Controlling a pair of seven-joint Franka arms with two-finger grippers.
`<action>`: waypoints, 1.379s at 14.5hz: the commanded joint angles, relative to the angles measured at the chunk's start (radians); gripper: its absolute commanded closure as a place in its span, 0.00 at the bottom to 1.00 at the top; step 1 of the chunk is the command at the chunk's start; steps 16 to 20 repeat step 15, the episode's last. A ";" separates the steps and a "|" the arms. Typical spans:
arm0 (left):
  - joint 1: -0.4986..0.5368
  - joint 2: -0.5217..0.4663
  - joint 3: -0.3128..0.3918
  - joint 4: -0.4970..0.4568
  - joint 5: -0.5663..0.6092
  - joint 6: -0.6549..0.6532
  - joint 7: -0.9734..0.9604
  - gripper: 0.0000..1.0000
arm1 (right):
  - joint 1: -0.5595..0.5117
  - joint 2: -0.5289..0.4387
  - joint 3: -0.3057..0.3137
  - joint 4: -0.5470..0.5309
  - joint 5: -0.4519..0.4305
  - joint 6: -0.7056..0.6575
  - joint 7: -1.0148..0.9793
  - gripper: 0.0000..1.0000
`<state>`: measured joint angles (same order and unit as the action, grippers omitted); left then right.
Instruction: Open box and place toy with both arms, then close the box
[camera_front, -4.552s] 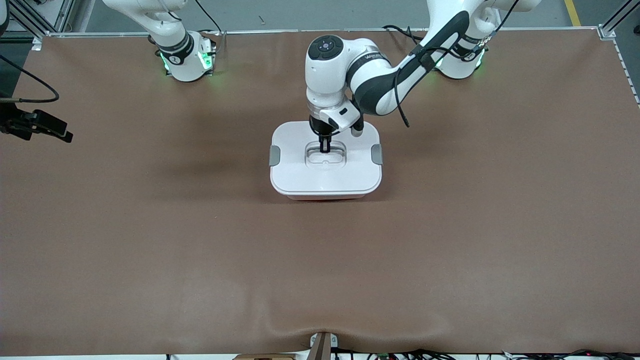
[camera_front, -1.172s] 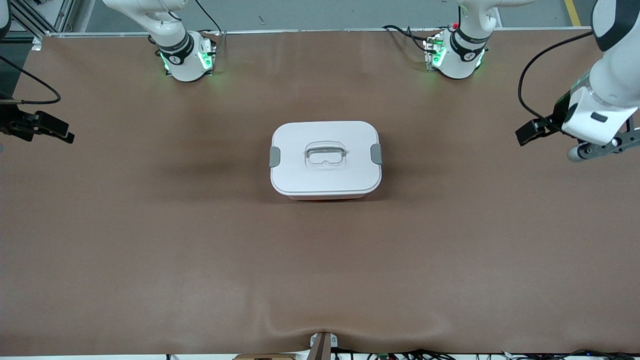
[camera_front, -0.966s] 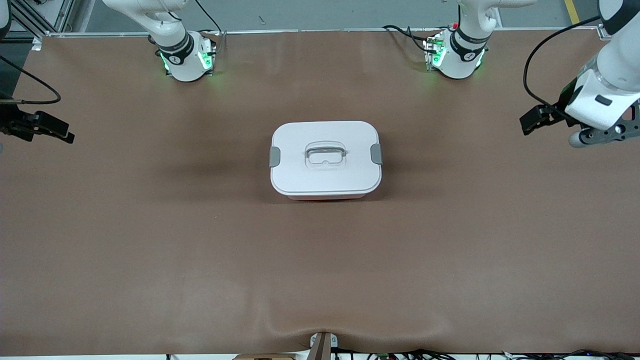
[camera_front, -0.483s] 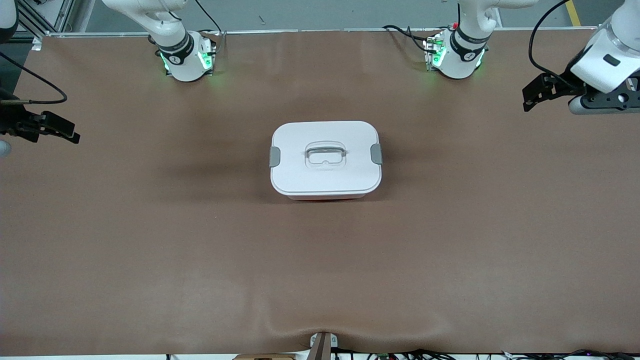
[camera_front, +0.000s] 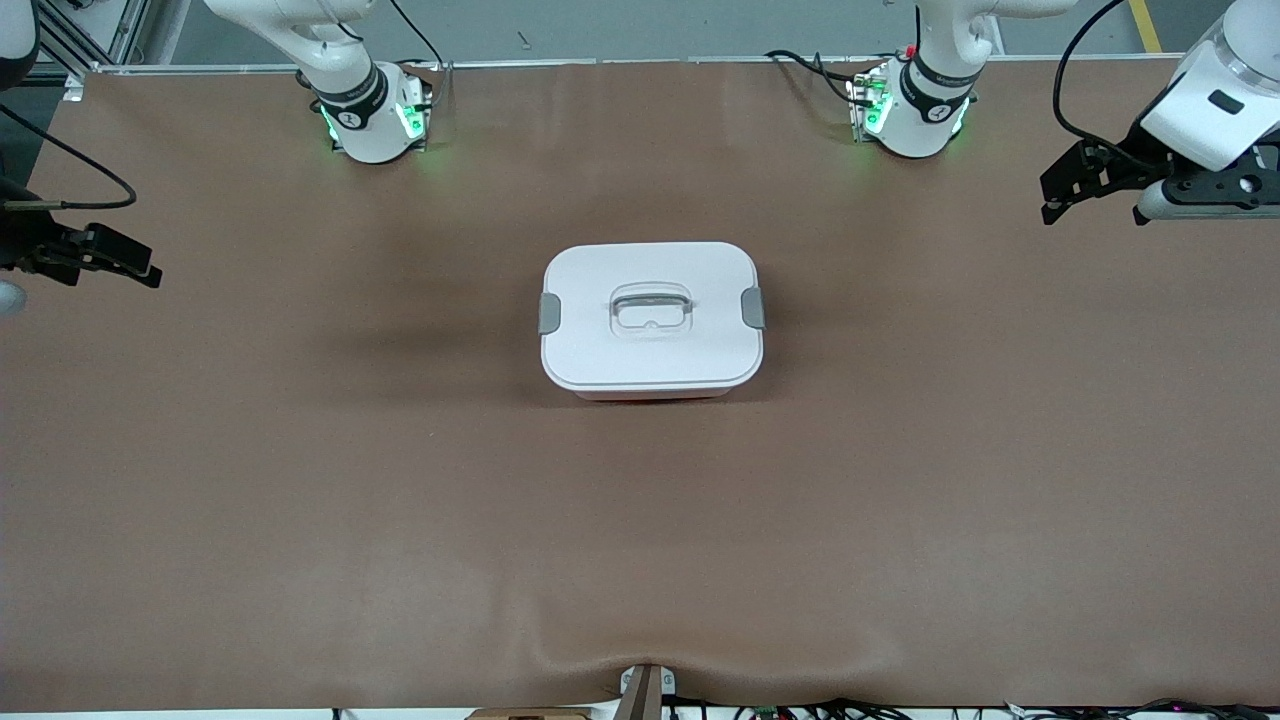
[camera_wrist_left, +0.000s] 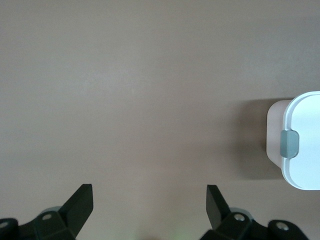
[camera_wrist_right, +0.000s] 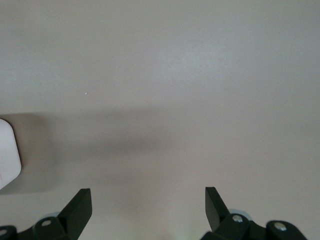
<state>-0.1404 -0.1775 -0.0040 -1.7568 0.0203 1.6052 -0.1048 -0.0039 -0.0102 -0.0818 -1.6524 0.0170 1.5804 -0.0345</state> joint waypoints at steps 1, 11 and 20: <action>0.005 0.039 0.013 0.048 -0.028 -0.008 0.022 0.00 | 0.001 0.006 0.002 0.011 -0.012 -0.010 -0.008 0.00; 0.007 0.075 0.018 0.089 -0.019 -0.028 0.017 0.00 | -0.033 0.006 0.040 0.011 -0.012 -0.011 -0.008 0.00; 0.002 0.076 0.016 0.082 -0.019 -0.057 0.020 0.00 | -0.027 0.006 0.039 0.011 -0.014 -0.011 -0.008 0.00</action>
